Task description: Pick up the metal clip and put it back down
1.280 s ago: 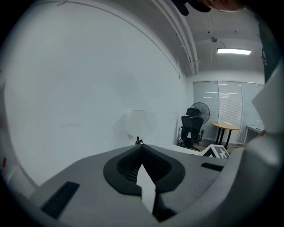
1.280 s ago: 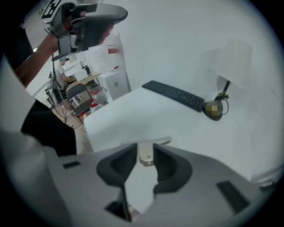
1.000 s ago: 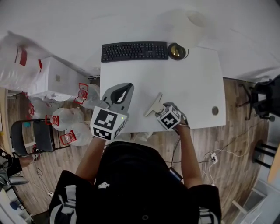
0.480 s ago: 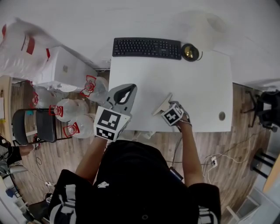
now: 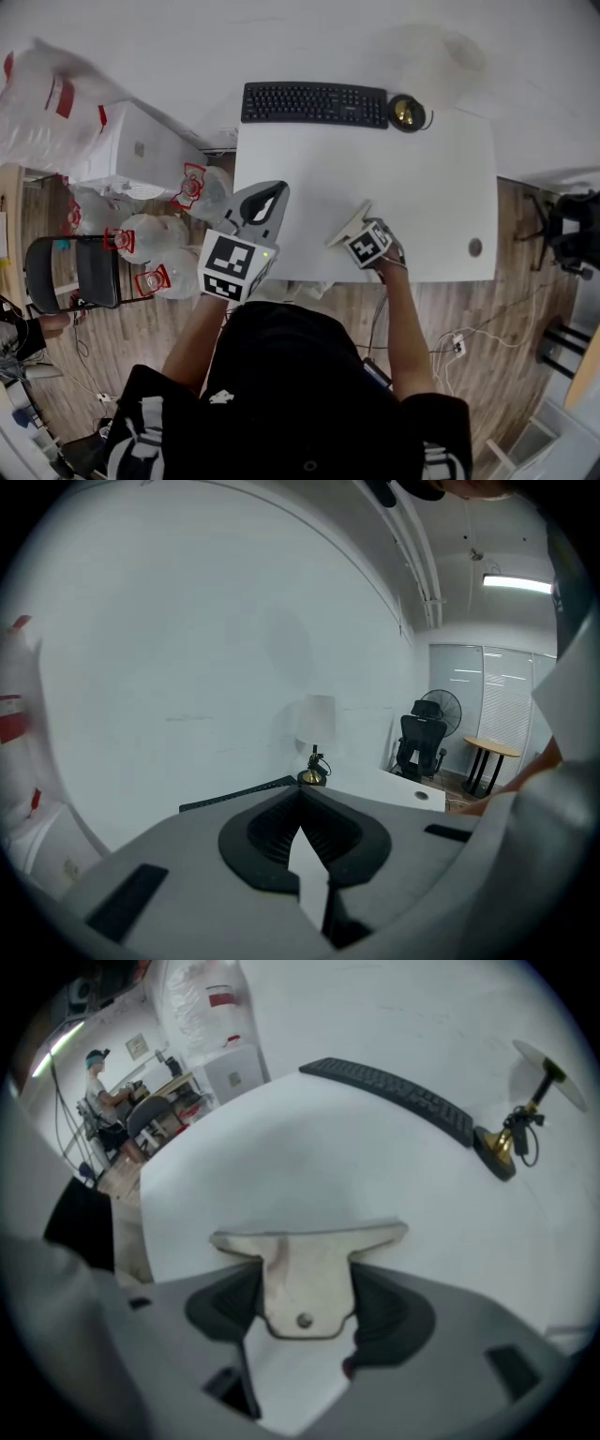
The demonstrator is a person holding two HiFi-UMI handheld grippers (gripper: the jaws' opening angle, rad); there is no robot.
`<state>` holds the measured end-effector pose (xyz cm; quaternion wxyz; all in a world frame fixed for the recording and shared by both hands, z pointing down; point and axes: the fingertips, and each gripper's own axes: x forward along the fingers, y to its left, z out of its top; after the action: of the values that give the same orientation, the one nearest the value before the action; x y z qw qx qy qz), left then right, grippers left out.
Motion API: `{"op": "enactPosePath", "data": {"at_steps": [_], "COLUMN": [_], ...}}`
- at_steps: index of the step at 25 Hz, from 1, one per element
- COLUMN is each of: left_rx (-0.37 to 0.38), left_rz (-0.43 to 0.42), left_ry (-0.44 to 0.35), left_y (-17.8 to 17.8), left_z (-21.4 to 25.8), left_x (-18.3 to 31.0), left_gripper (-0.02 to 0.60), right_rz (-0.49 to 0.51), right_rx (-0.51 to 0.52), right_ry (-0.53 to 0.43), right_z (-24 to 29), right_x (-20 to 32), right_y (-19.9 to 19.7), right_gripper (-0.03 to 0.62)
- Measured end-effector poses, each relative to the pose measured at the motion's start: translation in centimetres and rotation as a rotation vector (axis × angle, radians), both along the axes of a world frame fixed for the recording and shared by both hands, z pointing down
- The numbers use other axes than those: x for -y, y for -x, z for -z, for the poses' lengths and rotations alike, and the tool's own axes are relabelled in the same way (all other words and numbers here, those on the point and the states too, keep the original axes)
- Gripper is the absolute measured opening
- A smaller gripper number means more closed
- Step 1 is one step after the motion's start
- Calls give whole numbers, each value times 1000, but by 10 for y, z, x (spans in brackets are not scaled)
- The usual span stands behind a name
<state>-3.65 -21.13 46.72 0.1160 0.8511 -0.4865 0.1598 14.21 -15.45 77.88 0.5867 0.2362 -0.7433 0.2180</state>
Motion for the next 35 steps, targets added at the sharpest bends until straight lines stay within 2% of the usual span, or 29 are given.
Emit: {"op": "enactPosePath", "data": {"at_steps": [5, 13, 22, 30, 35], "left_rx": [-5, -24, -37, -41, -31], "left_rz": [-10, -33, -74, -107, -117], "left_ry": [-1, -14, -76, -143, -197], "left_y": [0, -5, -16, -24, -23], "left_z": [1, 10, 30, 59, 79], "left_x": [-1, 0, -2, -6, -8], "left_gripper": [21, 21, 21, 21, 21], "right_rz": [-69, -195, -310, -373, -407], "right_rx": [18, 119, 281, 410, 460], "right_ry": [-14, -99, -318, -580, -710], "right_z": [7, 52, 144, 250, 309], "right_x": [0, 11, 34, 52, 54], "right_y": [0, -2, 1, -2, -5], "right_gripper": [284, 287, 287, 287, 287]}}
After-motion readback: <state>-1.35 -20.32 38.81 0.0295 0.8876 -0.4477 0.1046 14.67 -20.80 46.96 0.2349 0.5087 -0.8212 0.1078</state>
